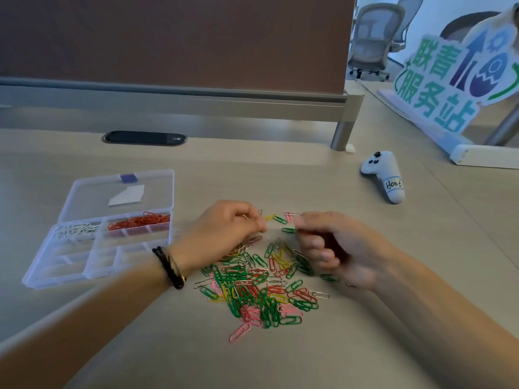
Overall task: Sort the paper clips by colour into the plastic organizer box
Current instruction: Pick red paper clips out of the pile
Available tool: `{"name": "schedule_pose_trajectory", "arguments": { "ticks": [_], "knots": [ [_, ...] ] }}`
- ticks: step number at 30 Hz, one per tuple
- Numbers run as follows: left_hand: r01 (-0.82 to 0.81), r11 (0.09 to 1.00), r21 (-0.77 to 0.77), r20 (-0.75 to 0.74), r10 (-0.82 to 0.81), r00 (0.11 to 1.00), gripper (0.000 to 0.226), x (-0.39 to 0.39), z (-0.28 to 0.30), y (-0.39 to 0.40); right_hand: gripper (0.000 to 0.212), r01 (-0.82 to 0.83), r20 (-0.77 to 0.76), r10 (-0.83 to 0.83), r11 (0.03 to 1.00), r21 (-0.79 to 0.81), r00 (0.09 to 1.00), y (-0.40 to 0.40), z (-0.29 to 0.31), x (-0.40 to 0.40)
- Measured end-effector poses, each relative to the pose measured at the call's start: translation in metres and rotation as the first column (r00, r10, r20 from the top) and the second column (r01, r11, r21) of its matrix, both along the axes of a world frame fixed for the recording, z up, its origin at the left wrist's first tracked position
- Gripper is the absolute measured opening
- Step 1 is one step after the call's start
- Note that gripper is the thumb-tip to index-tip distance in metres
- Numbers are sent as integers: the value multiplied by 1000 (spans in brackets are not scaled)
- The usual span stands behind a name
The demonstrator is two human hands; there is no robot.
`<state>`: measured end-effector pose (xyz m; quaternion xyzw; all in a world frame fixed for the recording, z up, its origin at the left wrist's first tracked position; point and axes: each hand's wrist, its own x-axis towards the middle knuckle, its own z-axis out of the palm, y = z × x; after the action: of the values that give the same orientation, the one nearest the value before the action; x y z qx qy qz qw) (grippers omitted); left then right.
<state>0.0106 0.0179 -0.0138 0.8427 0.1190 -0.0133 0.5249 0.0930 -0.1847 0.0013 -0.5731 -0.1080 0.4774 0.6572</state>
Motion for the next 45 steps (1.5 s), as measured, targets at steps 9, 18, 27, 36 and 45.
{"name": "schedule_pose_trajectory", "arguments": {
  "ticks": [9,18,27,36,45],
  "knots": [
    [-18,601,799,130,-143,981,17,-5,-4,-8,15,112,716,196,927,-358,671,12,0,13],
    [78,968,237,176,-121,977,27,2,8,-2,7,167,790,613,779,-604,3,32,6,24],
    [93,467,-879,-32,-252,967,20,1,4,24,8,-126,833,512,859,-497,210,23,7,28],
    [204,863,-463,-87,-273,958,31,-2,7,13,18,-289,44,294,883,369,955,7,-12,5],
    [330,832,446,57,-395,917,6,-13,2,2,21,-36,-154,106,916,400,982,5,-14,9]
  ]
}}
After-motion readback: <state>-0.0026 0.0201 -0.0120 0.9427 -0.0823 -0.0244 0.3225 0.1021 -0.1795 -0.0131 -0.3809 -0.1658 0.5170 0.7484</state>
